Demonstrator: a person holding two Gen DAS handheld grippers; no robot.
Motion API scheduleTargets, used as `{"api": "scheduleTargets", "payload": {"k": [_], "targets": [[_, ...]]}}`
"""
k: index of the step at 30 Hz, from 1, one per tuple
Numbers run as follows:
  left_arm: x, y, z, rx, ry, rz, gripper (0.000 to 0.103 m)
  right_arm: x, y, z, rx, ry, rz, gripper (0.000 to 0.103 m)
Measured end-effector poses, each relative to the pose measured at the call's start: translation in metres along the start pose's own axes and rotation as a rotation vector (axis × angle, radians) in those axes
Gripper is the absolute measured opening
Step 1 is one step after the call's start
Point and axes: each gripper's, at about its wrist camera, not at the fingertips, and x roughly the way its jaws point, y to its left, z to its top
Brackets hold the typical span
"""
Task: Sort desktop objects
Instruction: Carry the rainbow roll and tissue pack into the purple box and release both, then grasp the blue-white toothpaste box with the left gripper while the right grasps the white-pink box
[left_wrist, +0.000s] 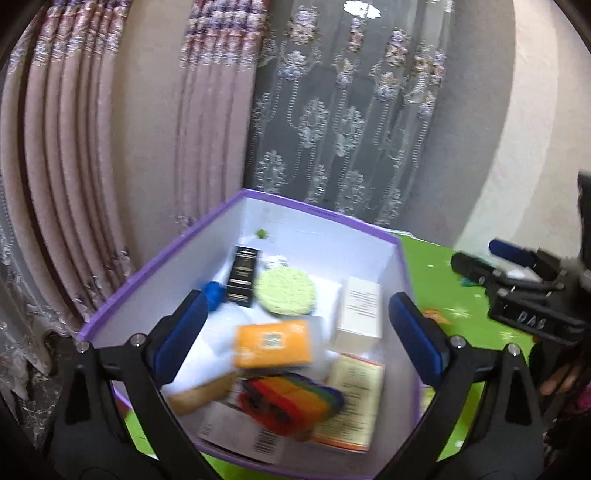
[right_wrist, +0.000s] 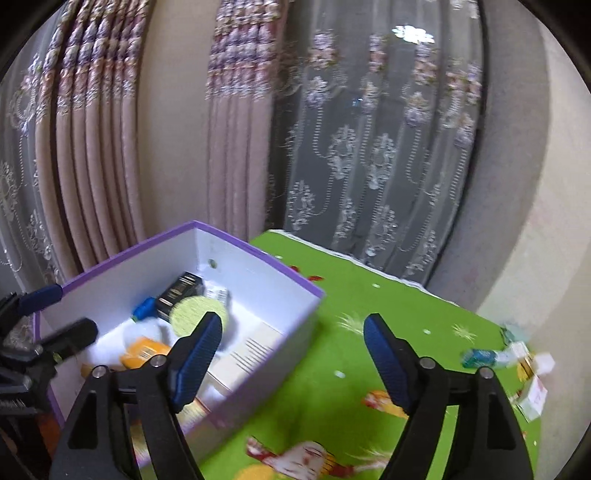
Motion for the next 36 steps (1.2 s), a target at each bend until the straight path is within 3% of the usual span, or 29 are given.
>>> {"api": "scheduleTargets", "payload": {"k": [4, 8, 12, 14, 17, 19, 22, 25, 30, 34, 36], "targets": [[0.002, -0.035, -0.006, 0.022, 0.042, -0.087, 0.101, -0.013, -0.047, -0.030, 0.069, 0.014, -0.052, 0.081], [0.021, -0.090, -0.029, 0.089, 0.176, -0.230, 0.101, -0.022, -0.108, -0.068, 0.172, 0.042, -0.116, 0.081], [0.051, -0.146, -0.054, 0.154, 0.342, -0.312, 0.102, -0.032, -0.178, -0.110, 0.301, 0.072, -0.203, 0.081], [0.062, -0.182, -0.058, 0.274, 0.346, -0.178, 0.103, -0.035, -0.215, -0.131, 0.378, 0.089, -0.249, 0.081], [0.086, -0.228, -0.068, 0.410, 0.403, -0.165, 0.102, -0.034, -0.262, -0.158, 0.474, 0.129, -0.303, 0.081], [0.097, -0.250, -0.071, 0.427, 0.393, -0.188, 0.102, -0.030, -0.288, -0.174, 0.522, 0.151, -0.329, 0.081], [0.117, -0.280, -0.067, 0.484, 0.312, -0.269, 0.103, -0.020, -0.324, -0.186, 0.576, 0.172, -0.381, 0.081], [0.159, -0.309, -0.063, 0.570, 0.281, -0.336, 0.103, -0.007, -0.358, -0.195, 0.651, 0.179, -0.421, 0.081], [0.247, -0.355, -0.048, 0.603, 0.356, -0.419, 0.102, 0.028, -0.404, -0.206, 0.756, 0.224, -0.438, 0.081], [0.300, -0.381, -0.035, 0.577, 0.395, -0.426, 0.102, 0.052, -0.423, -0.198, 0.776, 0.224, -0.438, 0.081], [0.327, -0.399, -0.031, 0.612, 0.411, -0.393, 0.102, 0.066, -0.433, -0.195, 0.788, 0.239, -0.444, 0.081]]}}
